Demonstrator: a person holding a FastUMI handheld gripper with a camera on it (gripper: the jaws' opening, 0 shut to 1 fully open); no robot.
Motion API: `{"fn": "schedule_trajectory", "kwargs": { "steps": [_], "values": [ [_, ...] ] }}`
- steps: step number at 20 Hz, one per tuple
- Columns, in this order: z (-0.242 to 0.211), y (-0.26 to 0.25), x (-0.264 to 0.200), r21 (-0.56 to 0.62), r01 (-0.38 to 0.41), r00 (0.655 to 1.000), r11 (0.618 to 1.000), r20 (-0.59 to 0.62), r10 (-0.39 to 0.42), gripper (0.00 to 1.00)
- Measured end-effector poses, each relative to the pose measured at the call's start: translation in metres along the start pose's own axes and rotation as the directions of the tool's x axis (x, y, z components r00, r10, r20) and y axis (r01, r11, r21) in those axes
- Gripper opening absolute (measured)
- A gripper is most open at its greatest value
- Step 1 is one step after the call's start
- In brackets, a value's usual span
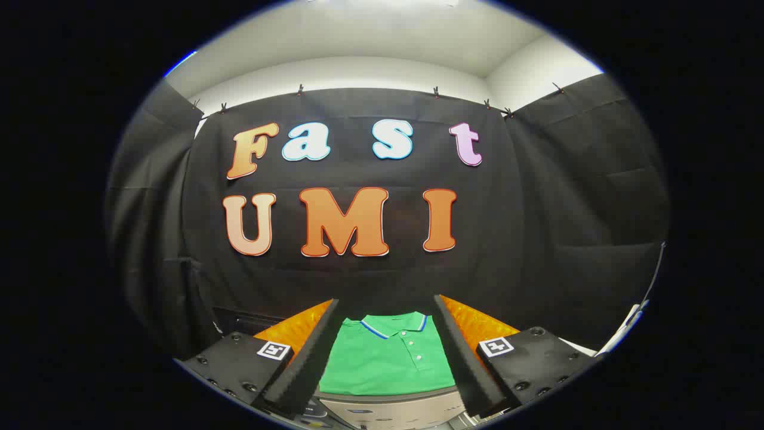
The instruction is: Put the clothes into the washing machine and then close the washing machine lid.
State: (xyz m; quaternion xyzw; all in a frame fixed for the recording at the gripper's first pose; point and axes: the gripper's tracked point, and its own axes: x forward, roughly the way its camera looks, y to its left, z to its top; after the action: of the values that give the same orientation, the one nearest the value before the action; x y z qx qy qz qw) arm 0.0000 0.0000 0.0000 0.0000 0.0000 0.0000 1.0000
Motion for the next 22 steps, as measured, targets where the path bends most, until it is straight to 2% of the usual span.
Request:
{"fn": "schedule_trajectory", "kwargs": {
  "steps": [22],
  "values": [
    [0.001, -0.008, 0.01, 0.009, 0.019, 1.0, 1.0, -0.018, -0.019, 0.99]
  ]
}}
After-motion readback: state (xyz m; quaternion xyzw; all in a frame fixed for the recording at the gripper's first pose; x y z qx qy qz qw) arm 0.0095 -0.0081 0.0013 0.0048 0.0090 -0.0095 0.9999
